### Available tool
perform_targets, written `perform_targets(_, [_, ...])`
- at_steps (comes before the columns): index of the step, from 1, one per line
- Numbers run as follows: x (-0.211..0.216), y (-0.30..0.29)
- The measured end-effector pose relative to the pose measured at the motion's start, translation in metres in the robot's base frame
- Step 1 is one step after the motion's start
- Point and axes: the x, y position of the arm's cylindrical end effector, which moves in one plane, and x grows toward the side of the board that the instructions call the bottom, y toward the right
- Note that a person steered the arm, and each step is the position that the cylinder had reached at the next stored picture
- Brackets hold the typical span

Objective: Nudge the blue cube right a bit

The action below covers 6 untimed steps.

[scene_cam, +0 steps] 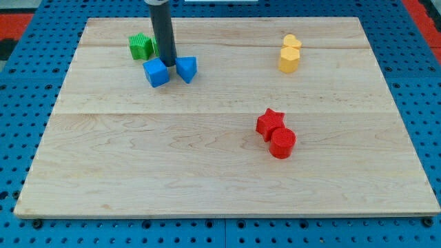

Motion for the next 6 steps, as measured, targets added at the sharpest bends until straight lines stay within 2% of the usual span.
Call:
perform_targets(1, [0.014, 0.018])
perform_targets(2, [-0.03, 0.007])
perform_targets(3, [-0.032, -0.029])
perform_targets(4, [-0.018, -0.075])
perform_targets(5, [0.017, -0.084])
perform_targets(6, [0.057, -0.02])
